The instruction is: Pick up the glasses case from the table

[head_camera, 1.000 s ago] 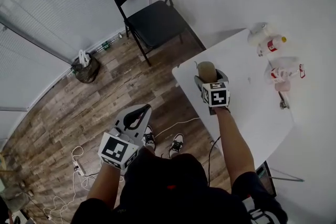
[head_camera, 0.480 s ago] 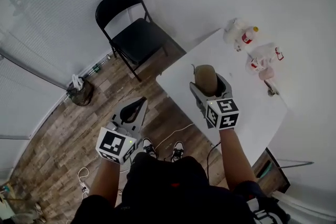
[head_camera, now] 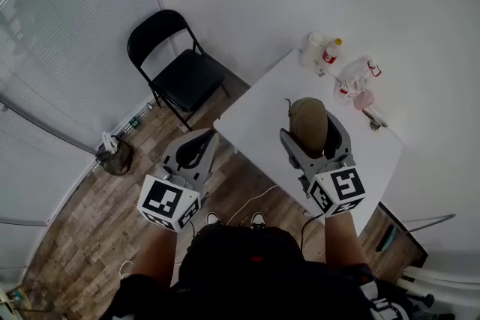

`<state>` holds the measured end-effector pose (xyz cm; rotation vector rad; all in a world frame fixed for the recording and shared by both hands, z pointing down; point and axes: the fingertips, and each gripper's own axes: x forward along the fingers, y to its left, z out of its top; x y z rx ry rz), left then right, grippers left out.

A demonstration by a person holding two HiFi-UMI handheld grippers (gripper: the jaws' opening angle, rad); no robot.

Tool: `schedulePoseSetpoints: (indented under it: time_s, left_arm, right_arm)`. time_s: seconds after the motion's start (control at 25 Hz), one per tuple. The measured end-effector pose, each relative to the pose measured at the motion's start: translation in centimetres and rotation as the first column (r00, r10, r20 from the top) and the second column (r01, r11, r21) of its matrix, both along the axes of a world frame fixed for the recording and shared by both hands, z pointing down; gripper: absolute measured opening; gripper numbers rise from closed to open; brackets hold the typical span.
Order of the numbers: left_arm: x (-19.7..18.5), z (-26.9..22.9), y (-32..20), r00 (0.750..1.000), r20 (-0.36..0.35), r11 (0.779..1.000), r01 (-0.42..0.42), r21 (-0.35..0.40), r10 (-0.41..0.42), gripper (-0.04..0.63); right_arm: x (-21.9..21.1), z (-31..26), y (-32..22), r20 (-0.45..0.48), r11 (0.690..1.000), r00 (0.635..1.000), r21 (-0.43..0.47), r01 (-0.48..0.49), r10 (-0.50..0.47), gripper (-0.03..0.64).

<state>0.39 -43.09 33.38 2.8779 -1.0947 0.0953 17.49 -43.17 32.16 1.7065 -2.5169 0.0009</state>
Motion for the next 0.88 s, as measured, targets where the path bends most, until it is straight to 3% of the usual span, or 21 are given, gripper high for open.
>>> schedulePoseSetpoints:
  time_s: [0.88]
  left_arm:
    - [-0.8,-1.8,2.8,1.000,-0.015,0.999,-0.023,0.028,0.023,0.023]
  right_arm:
    - [-1.4,-2.8,3.7,0.005,0.999,1.000,0.054,0.003,-0.003,0.402]
